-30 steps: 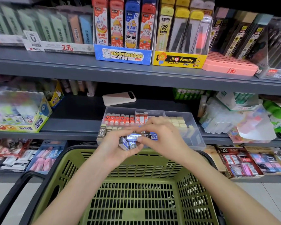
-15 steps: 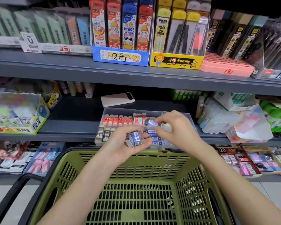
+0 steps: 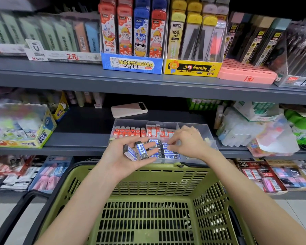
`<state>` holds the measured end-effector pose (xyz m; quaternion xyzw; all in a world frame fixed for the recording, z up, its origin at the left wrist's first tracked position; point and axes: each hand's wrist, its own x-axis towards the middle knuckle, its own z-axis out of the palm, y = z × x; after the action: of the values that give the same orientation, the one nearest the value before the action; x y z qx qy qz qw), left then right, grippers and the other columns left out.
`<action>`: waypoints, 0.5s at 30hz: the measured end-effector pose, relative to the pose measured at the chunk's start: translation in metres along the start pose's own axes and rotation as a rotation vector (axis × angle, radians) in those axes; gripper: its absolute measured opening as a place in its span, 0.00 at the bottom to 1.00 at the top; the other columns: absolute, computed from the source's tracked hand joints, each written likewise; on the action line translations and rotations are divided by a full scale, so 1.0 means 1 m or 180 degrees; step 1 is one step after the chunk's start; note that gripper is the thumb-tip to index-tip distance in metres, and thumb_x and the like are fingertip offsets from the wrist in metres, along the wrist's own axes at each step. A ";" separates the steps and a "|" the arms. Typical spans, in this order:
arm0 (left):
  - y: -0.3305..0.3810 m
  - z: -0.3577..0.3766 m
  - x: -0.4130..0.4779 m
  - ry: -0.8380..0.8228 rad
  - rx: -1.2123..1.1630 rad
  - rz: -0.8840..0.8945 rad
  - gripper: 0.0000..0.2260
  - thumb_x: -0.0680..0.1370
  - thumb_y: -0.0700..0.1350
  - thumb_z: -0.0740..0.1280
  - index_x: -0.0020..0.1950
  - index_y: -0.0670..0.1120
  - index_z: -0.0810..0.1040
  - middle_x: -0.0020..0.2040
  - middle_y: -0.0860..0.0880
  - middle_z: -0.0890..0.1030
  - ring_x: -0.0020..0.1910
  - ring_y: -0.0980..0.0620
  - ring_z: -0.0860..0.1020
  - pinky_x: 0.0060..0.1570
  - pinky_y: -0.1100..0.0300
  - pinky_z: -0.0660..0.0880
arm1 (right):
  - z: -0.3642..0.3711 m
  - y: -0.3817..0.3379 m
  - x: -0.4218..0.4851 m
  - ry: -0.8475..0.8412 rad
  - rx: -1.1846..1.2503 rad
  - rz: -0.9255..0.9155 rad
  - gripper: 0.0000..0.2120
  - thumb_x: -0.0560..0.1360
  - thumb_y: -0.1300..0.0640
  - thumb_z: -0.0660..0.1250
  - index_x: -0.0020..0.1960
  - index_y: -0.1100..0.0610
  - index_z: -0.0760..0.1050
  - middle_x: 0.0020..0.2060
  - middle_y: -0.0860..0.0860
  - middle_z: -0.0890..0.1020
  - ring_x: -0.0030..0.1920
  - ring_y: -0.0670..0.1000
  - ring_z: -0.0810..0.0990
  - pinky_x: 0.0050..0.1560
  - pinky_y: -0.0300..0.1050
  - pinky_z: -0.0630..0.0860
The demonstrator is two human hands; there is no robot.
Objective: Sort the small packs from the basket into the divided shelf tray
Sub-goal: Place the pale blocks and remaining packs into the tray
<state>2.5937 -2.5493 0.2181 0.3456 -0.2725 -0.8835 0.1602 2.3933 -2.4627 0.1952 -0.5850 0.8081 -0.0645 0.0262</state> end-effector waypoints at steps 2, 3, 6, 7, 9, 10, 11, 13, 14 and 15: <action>0.000 0.000 0.000 -0.0039 -0.0010 -0.0008 0.19 0.72 0.39 0.65 0.60 0.32 0.76 0.56 0.32 0.80 0.56 0.31 0.78 0.63 0.35 0.68 | -0.001 -0.004 -0.002 0.0071 -0.0227 -0.0004 0.12 0.75 0.43 0.62 0.52 0.43 0.81 0.50 0.45 0.82 0.54 0.51 0.71 0.53 0.46 0.62; -0.001 -0.001 0.000 -0.0053 -0.0004 -0.0006 0.20 0.71 0.39 0.65 0.60 0.32 0.76 0.55 0.32 0.80 0.56 0.31 0.78 0.63 0.35 0.68 | -0.002 -0.007 -0.005 0.0226 -0.0316 -0.0026 0.13 0.76 0.42 0.60 0.53 0.43 0.81 0.49 0.45 0.82 0.53 0.51 0.71 0.53 0.46 0.63; -0.002 0.001 -0.001 -0.0113 -0.0018 0.0005 0.19 0.72 0.40 0.64 0.60 0.32 0.76 0.56 0.31 0.80 0.56 0.31 0.78 0.63 0.35 0.68 | -0.006 -0.031 -0.022 0.1115 0.0627 -0.0046 0.14 0.75 0.42 0.63 0.47 0.48 0.83 0.41 0.45 0.82 0.46 0.50 0.74 0.49 0.47 0.66; -0.003 0.002 -0.001 -0.0150 -0.0064 0.0018 0.19 0.73 0.39 0.64 0.60 0.32 0.76 0.56 0.31 0.79 0.56 0.32 0.78 0.61 0.34 0.69 | -0.008 -0.043 -0.029 0.1260 0.1053 -0.0050 0.15 0.73 0.40 0.63 0.43 0.48 0.83 0.38 0.44 0.82 0.43 0.48 0.74 0.48 0.45 0.67; -0.006 0.007 -0.001 -0.0228 -0.0192 0.0044 0.20 0.71 0.39 0.64 0.60 0.30 0.75 0.56 0.31 0.79 0.55 0.33 0.79 0.55 0.36 0.73 | -0.007 -0.066 -0.039 0.1256 0.1324 0.0021 0.19 0.69 0.35 0.61 0.37 0.48 0.82 0.34 0.44 0.81 0.40 0.46 0.73 0.48 0.42 0.66; -0.007 0.009 -0.002 -0.0259 -0.0233 0.0037 0.21 0.70 0.39 0.64 0.60 0.30 0.75 0.57 0.30 0.79 0.54 0.35 0.80 0.53 0.39 0.75 | -0.006 -0.075 -0.042 0.1220 0.1303 0.0084 0.20 0.67 0.35 0.61 0.36 0.49 0.81 0.33 0.44 0.80 0.40 0.46 0.73 0.48 0.42 0.66; -0.008 0.011 -0.001 -0.0275 -0.0248 0.0034 0.21 0.69 0.38 0.64 0.60 0.30 0.75 0.57 0.30 0.78 0.54 0.35 0.80 0.52 0.43 0.76 | -0.004 -0.081 -0.044 0.1213 0.1288 0.0152 0.19 0.67 0.36 0.62 0.36 0.50 0.81 0.33 0.45 0.80 0.39 0.47 0.73 0.47 0.42 0.66; -0.011 0.013 0.000 -0.0274 -0.0231 0.0072 0.20 0.68 0.38 0.64 0.58 0.31 0.76 0.55 0.31 0.79 0.55 0.35 0.80 0.51 0.45 0.77 | -0.003 -0.084 -0.046 0.1241 0.1464 0.0274 0.13 0.69 0.41 0.66 0.36 0.50 0.79 0.33 0.45 0.80 0.38 0.46 0.74 0.44 0.42 0.69; -0.011 0.013 0.000 -0.0271 -0.0214 0.0082 0.19 0.68 0.38 0.65 0.56 0.31 0.77 0.54 0.31 0.80 0.55 0.35 0.80 0.51 0.44 0.77 | -0.002 -0.082 -0.046 0.1207 0.1625 0.0334 0.10 0.70 0.44 0.66 0.36 0.49 0.79 0.33 0.45 0.80 0.37 0.44 0.74 0.43 0.41 0.70; -0.011 0.013 0.000 -0.0273 -0.0191 0.0073 0.18 0.68 0.39 0.65 0.55 0.32 0.77 0.54 0.31 0.80 0.55 0.34 0.79 0.52 0.43 0.76 | -0.002 -0.078 -0.046 0.1133 0.1793 0.0414 0.08 0.71 0.46 0.67 0.36 0.48 0.79 0.33 0.45 0.81 0.37 0.44 0.75 0.41 0.41 0.71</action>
<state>2.5839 -2.5355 0.2190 0.2994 -0.2564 -0.9034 0.1687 2.4807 -2.4428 0.2066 -0.4815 0.7861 -0.3845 0.0493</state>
